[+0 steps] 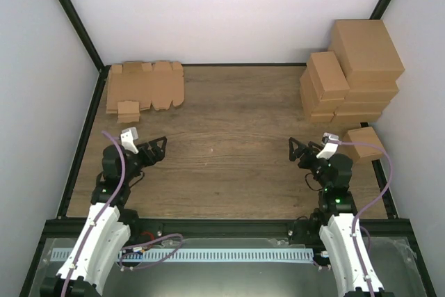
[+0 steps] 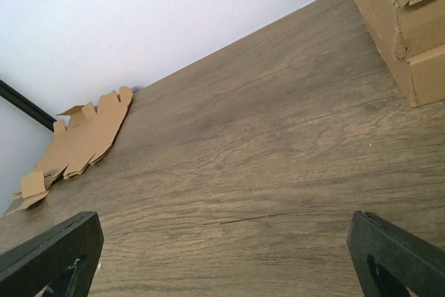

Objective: Fold the paper box

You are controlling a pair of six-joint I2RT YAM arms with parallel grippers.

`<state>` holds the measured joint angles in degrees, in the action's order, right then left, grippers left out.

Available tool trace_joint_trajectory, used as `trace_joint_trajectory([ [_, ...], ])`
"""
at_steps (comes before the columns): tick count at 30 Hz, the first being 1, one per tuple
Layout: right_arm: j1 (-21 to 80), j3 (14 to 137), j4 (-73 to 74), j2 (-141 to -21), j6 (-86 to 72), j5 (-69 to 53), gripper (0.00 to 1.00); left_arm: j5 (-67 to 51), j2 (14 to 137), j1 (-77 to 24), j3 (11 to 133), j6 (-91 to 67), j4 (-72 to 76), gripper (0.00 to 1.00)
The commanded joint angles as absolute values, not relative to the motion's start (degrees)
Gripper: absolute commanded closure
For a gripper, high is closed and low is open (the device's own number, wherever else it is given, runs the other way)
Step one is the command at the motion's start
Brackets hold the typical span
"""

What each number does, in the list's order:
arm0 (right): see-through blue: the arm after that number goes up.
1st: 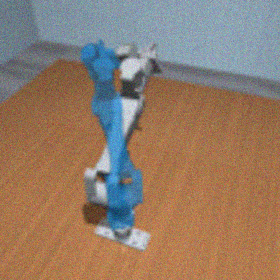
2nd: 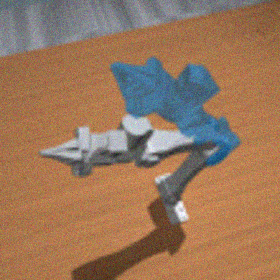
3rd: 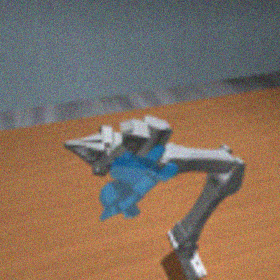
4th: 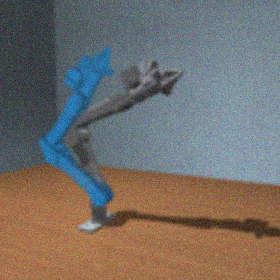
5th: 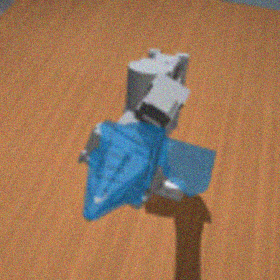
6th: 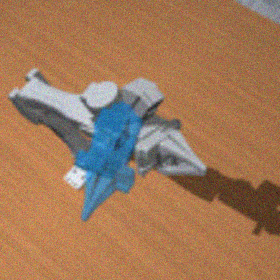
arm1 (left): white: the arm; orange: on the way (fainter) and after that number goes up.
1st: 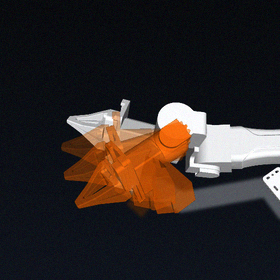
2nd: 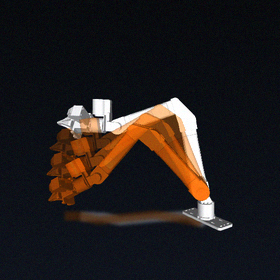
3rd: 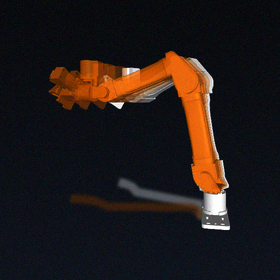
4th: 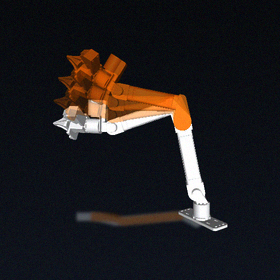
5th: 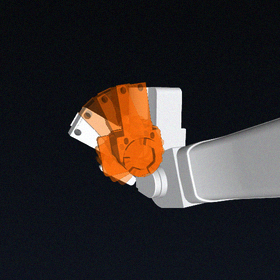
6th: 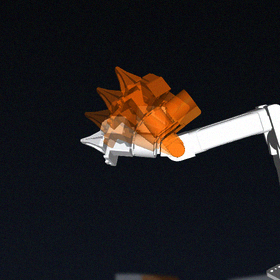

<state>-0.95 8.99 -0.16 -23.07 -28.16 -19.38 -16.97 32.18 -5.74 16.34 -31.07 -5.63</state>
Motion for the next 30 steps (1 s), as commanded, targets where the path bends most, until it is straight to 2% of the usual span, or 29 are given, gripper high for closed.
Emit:
trace_joint_trajectory([
  [1, -1.0, 8.8, -0.9, -22.4, -28.9, -19.5, 0.0, -19.7, 32.4, -5.9, 16.4, -29.1, -4.0, 0.0],
  [11, -1.0, 8.6, -1.8, -23.3, -28.9, -20.3, 0.0, -11.5, 31.6, -8.5, 19.4, -29.2, -5.6, 0.0],
  [15, -1.0, 8.7, -2.1, -24.2, -28.9, -20.8, 0.0, 1.1, 34.2, -8.3, 21.3, -35.4, -8.8, 0.0],
  [18, -1.0, 8.6, -2.2, -24.3, -28.9, -21.2, 0.0, -5.1, 41.1, -4.3, 23.5, -37.5, -4.6, 0.0],
  [21, -1.0, 8.6, -2.2, -23.9, -29.0, -21.2, 0.0, -10.1, 53.6, -0.3, 30.1, -41.7, -4.6, 0.0],
  [30, -1.0, 8.0, -1.7, -21.4, -29.2, -21.9, 0.0, -13.9, 78.1, 11.2, 48.0, -44.1, -4.6, 0.0],
])
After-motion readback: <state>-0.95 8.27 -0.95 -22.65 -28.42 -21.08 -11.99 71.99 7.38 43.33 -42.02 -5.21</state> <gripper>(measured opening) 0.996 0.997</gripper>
